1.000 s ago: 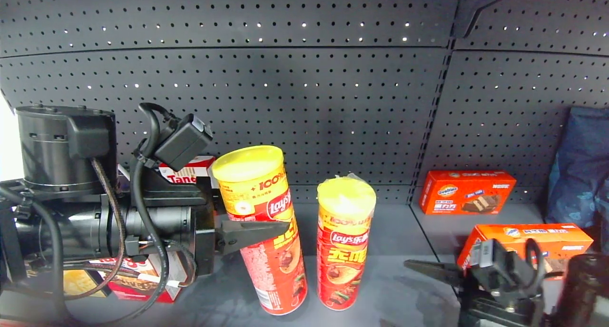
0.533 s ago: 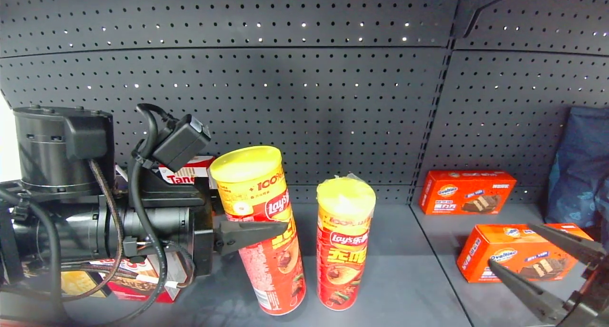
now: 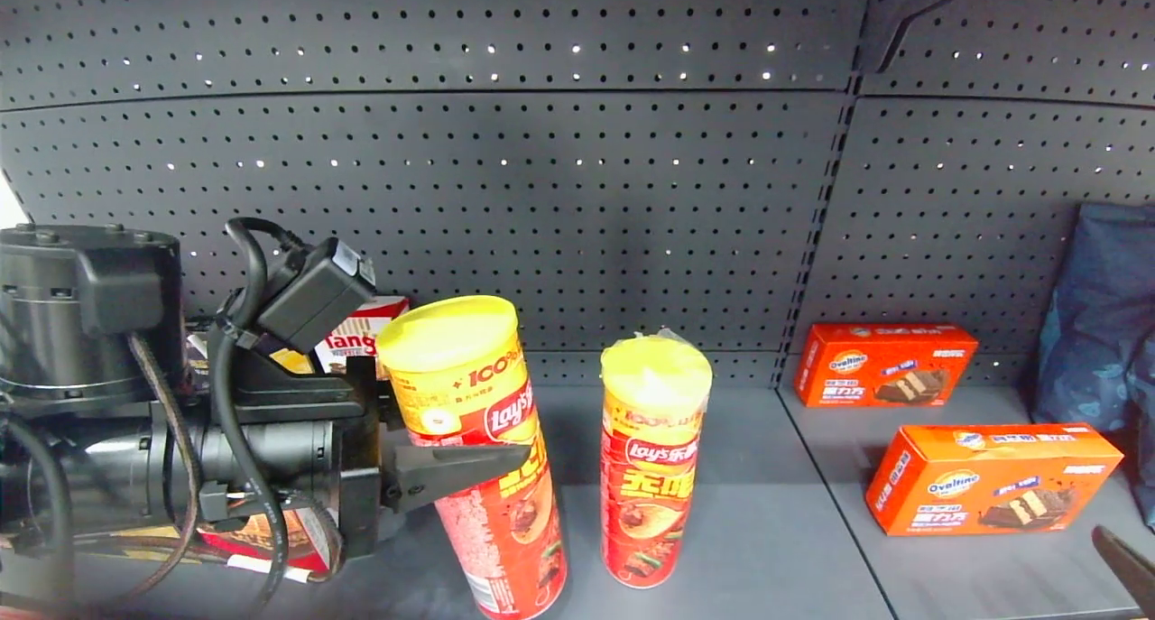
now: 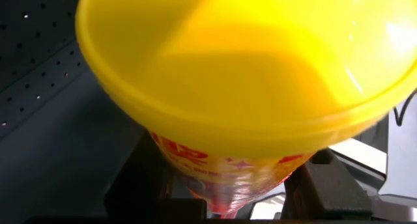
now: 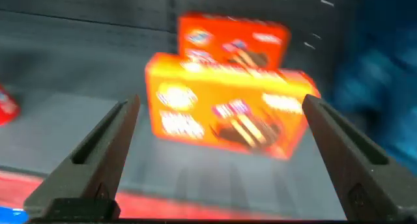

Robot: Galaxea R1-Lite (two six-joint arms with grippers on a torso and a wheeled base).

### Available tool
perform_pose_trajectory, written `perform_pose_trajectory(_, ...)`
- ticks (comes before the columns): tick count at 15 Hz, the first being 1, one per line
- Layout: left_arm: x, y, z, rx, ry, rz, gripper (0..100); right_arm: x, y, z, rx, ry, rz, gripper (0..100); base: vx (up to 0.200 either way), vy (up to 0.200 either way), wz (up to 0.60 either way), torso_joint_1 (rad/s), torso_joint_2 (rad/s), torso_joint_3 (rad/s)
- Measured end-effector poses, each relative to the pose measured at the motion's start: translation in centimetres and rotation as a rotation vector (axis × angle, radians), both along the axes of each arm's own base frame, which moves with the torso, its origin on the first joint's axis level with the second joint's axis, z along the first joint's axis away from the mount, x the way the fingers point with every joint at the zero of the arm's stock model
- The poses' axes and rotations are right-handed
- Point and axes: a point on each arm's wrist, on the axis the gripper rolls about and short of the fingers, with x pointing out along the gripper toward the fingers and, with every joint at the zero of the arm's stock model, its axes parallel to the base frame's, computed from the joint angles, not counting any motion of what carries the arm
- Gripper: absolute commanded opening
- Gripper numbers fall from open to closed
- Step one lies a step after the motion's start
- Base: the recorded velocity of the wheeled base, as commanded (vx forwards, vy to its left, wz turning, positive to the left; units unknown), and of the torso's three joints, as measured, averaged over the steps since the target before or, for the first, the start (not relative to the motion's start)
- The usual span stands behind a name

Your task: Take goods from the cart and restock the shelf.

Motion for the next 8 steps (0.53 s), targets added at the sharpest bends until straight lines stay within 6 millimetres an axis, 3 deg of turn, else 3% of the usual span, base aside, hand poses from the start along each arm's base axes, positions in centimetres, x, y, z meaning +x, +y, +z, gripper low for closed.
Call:
perform_pose_trajectory(4,-0.6,0.3,0.1,-0.004,-0.007,0.001,0,-4.4,-0.1,-3.1,0.037,0.032,-0.067,100,0.000,0.000,0.00,0.000,0.00,0.000)
perform_pose_trajectory(8,-0.7,0.3,0.8,-0.014,-0.029,-0.001,0,-6.3,-0.1,-5.6,0.083,0.076,-0.123,100,0.000,0.000,0.00,0.000,0.00,0.000)
